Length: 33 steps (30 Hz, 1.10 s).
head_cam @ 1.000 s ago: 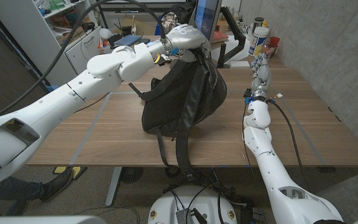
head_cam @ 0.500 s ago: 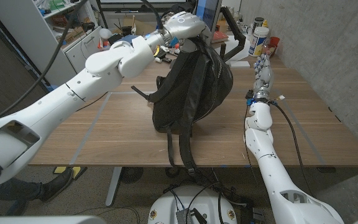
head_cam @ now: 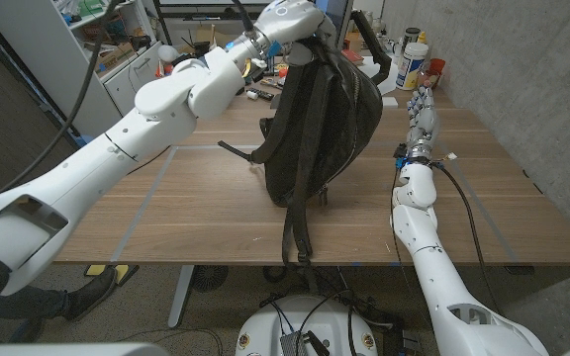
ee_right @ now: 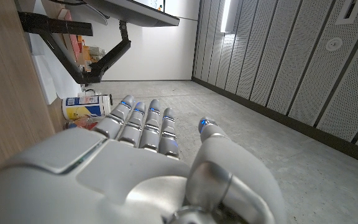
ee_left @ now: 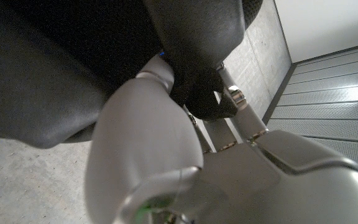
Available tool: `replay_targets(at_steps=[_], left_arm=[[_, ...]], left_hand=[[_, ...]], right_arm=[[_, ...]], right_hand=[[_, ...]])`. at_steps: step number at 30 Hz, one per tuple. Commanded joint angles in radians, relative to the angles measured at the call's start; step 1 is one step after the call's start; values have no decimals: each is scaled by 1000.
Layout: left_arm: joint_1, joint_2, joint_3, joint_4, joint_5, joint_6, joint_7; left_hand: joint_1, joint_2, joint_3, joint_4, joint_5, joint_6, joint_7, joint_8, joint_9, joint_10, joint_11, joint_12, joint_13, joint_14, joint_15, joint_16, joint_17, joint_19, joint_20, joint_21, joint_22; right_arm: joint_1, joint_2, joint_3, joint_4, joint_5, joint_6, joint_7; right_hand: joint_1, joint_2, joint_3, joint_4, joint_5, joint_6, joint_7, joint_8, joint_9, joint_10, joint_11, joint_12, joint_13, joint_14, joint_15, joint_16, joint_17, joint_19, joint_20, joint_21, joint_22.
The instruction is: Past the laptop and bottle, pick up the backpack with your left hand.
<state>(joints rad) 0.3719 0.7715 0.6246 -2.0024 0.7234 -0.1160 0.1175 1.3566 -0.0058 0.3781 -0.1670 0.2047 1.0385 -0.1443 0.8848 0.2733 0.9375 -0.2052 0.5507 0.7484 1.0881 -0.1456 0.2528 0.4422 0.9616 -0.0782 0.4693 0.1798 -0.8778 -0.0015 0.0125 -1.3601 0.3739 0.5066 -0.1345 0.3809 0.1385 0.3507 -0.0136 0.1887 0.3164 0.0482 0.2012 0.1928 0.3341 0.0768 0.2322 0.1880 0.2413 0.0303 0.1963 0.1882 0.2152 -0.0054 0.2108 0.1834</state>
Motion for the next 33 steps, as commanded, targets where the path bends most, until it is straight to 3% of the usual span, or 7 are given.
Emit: replay_targets(at_steps=[1, 20, 33], left_arm=[[9, -45, -49, -19, -20, 58, 25], [-20, -93, -102, -30, -4, 131, 1], [-76, -132, -110, -29, -1, 166, -58]], left_hand=[[0, 11, 41, 32, 7, 5, 4, 8, 4, 10, 4, -3, 3, 51, -90, 0, 4, -4, -3, -1, 1], [-3, 7, 45, 30, 4, 5, 0, 11, 4, 17, 3, -15, 7, 54, -91, -6, 11, -6, -3, -2, 2], [-4, 6, 48, 30, 2, 6, -2, 11, 2, 20, 4, -22, 10, 54, -91, -10, 15, -8, -4, -3, 2]], right_arm=[[10, -7, 2, 14, 12, -7, 17], [8, -9, 4, 9, 12, -6, 17], [1, -8, 6, 6, 8, -8, 7]], right_hand=[[9, 0, 8, 3, 7, 7, -1, 4, 2, 10, 2, 3, 3, 8, 1, 0, 2, 6, -7, -1, 4], [9, 1, 9, 3, 7, 7, 0, 3, 2, 10, 2, 1, 3, 9, 1, -1, 2, 6, -7, -2, 4], [8, 0, 10, 3, 7, 9, 0, 3, 2, 11, 2, 1, 3, 9, 1, -2, 2, 6, -7, -2, 4]])
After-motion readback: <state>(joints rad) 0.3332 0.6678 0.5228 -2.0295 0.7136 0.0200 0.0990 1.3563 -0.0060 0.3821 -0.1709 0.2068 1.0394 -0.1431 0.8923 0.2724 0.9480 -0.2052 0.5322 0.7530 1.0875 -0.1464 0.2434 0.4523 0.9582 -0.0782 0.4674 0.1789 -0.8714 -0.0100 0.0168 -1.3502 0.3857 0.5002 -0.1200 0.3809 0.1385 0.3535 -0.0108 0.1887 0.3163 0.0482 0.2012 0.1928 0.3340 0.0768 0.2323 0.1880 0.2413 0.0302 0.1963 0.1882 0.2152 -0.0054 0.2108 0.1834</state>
